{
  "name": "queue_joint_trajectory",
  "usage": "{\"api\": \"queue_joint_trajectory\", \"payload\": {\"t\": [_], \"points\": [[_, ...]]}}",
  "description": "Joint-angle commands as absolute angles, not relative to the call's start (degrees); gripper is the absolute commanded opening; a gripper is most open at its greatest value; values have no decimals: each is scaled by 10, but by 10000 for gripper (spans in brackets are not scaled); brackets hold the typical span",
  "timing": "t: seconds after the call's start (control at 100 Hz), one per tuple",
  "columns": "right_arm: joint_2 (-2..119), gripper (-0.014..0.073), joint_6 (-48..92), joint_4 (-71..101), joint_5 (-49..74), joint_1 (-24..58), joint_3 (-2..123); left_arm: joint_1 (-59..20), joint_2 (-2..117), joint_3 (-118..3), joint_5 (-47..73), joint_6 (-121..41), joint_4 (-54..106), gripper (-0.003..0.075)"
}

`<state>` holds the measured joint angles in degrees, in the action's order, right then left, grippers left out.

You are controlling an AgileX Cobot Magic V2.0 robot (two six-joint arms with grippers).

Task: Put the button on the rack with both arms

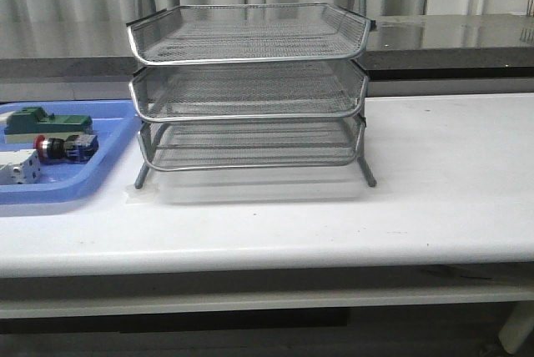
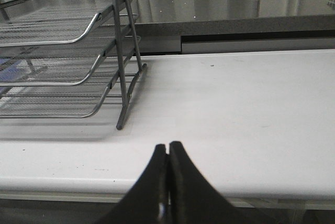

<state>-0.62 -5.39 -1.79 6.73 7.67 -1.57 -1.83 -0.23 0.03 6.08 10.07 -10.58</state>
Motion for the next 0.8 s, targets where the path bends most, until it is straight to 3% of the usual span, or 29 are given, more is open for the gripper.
{"api": "queue_joint_trajectory", "payload": {"t": [0.0, 0.79], "points": [[-16, -57, -53, -23, 20, 72, -6, -18, -22, 27, 16, 107, -101, -20], [-16, -57, -45, -49, 3, 72, -6, -18, -22, 27, 16, 107, -101, -20]]}}
